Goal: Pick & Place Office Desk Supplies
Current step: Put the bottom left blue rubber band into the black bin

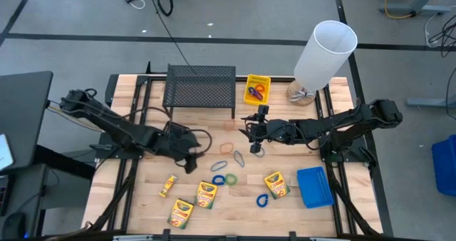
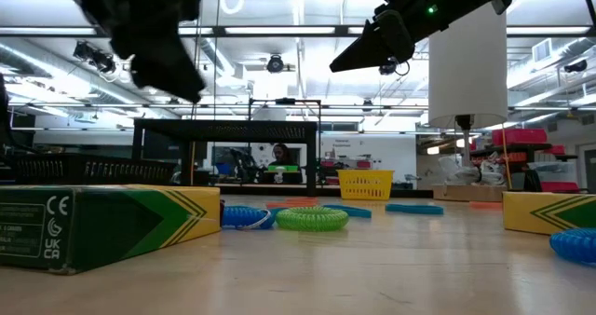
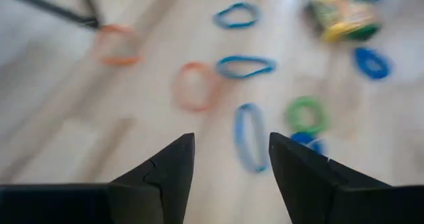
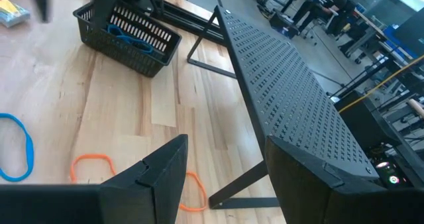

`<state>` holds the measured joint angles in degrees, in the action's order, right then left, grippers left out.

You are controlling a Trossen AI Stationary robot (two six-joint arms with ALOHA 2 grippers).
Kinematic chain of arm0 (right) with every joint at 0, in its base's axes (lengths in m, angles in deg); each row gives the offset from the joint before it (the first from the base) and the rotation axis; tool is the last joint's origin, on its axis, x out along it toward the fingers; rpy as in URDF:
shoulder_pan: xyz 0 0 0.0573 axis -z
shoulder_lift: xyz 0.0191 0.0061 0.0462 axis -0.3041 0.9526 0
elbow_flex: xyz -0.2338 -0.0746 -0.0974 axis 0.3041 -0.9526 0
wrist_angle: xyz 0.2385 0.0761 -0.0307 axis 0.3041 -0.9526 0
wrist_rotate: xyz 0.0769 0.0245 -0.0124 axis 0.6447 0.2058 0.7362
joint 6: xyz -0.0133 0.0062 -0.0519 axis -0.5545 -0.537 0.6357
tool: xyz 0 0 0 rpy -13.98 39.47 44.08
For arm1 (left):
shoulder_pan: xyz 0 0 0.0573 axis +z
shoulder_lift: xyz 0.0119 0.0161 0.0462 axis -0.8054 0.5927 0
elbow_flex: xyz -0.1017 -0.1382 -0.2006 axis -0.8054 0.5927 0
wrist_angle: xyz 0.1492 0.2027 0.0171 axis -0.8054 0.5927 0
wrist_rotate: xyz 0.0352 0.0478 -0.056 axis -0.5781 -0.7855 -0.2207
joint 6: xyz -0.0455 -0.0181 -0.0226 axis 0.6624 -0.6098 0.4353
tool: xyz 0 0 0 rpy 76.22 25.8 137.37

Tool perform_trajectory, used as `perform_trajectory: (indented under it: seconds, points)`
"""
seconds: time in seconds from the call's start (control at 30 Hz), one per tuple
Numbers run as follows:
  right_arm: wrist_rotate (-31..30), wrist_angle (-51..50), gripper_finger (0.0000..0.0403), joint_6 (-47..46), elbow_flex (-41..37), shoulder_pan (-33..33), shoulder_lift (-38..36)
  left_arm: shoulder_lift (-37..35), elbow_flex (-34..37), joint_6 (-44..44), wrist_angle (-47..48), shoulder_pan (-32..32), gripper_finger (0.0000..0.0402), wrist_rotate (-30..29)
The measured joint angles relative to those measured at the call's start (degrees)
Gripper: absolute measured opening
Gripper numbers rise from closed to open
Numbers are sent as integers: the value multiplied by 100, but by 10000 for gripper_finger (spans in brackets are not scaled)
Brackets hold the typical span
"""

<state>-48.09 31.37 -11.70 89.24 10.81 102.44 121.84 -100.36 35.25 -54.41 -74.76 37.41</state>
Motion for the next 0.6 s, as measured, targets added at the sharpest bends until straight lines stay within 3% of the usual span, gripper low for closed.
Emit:
perform_trajectory:
  seconds: [0.4,0.6]
  points:
    - [-1,-4,212,17,0,-4,0,1399,2,-368,-1198,762,200,1205]
    - [-2,9,212,40,0,-4,0,1871,-137,-587,-1333,1046,200,1613]
